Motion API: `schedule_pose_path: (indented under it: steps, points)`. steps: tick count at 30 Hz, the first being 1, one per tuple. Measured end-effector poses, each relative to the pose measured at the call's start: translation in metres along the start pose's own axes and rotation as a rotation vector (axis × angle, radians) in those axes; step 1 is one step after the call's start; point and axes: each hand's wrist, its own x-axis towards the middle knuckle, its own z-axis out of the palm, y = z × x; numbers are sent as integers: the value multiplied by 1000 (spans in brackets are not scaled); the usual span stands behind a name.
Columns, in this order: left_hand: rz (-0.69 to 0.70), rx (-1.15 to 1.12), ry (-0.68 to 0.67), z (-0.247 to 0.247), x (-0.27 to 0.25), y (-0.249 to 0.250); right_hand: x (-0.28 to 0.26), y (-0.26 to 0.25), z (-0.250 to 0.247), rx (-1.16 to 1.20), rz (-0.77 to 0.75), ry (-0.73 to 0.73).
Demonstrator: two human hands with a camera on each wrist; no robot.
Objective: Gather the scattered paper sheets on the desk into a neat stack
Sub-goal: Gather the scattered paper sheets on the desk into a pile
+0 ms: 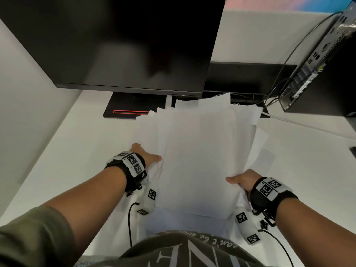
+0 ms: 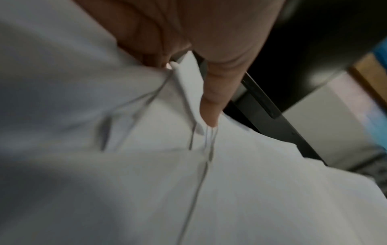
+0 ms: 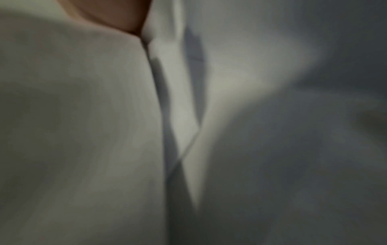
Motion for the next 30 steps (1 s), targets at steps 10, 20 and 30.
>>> schedule_pose_path:
  steps: [10, 20, 30]
  points:
    - [81, -373, -262, -5, -19, -17, -8, -4, 13, 144, -72, -175]
    - [-86, -183, -98, 0, -10, -23, -4, -14, 32, -14, -66, -78]
    - [-178, -157, 25, -35, 17, -47, 0, 0, -25, -155, -10, 370]
